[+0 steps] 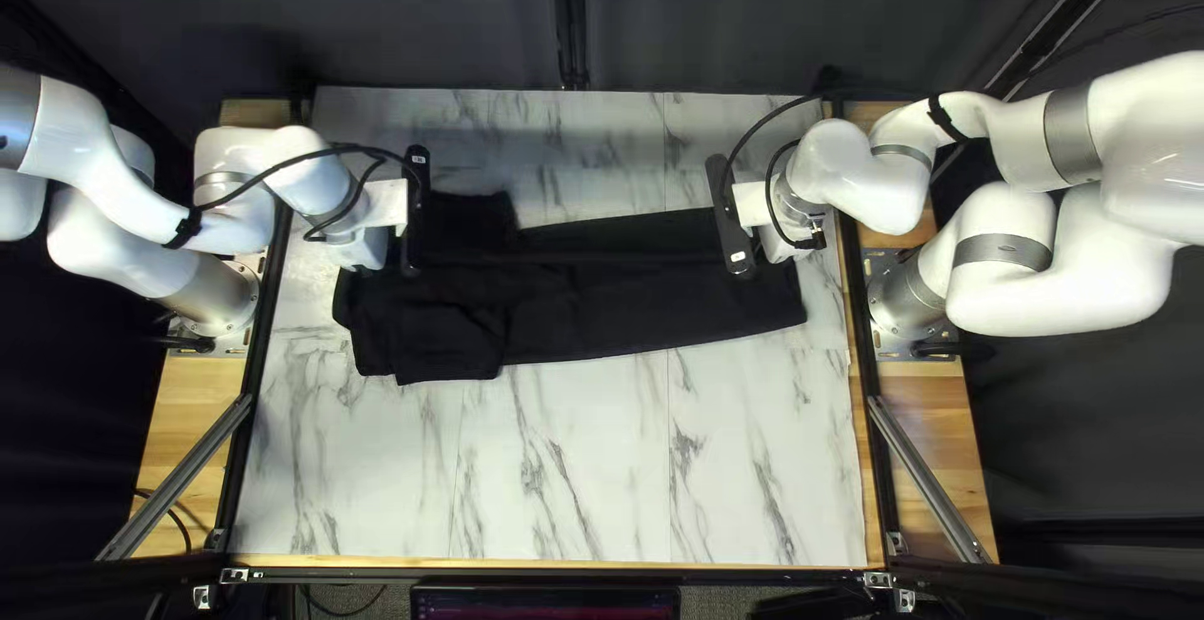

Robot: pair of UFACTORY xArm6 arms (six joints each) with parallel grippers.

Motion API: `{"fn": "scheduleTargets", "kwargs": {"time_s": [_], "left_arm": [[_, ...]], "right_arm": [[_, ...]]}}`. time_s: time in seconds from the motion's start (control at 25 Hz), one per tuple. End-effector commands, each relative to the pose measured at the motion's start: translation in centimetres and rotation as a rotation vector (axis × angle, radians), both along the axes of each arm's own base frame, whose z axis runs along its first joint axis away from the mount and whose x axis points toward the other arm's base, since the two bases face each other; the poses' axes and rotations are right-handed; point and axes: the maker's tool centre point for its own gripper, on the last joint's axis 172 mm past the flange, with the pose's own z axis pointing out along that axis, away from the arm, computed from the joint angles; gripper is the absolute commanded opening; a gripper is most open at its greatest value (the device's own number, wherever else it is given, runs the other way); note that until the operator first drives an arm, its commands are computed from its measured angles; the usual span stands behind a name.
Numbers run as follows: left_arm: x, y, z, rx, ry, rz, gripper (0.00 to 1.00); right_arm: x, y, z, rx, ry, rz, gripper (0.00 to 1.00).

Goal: Fold t-shirt

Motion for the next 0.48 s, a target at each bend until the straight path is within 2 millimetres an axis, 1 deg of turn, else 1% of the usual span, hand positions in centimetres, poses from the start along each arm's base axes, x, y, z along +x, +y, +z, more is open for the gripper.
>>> {"fn": "scheduleTargets", "kwargs": {"time_s": [0.04,0.08,0.12,0.16,0.2,0.24,0.48], "left_arm": [[0.1,-0.2,-0.1,-0.005,0.001,-0.002,0.07],[0.1,-0.3,-0.1,-0.006,0.002,-0.004,0.44],[0.2,-0.3,-0.1,-0.007,0.002,-0.005,0.95],[0.2,-0.4,0.0,-0.008,0.002,-0.007,1.00],[0.2,-0.4,0.1,-0.008,0.003,-0.008,1.00],[0.3,-0.4,0.2,-0.008,0.004,-0.011,1.00],[0.5,-0.3,1.1,-0.004,-0.001,-0.019,1.00]], "right_arm": [[0.0,0.2,-0.2,0.002,-0.001,0.000,0.00],[0.0,0.3,-0.2,0.002,-0.001,0.000,0.00],[0.0,0.3,-0.2,0.003,-0.002,-0.001,0.44],[0.0,0.4,-0.2,0.005,-0.003,-0.002,0.92],[0.0,0.4,-0.2,0.006,-0.003,-0.002,0.92],[0.0,0.5,-0.1,0.007,-0.004,-0.003,1.00],[0.0,0.6,0.4,0.007,-0.010,-0.008,1.00]]}}
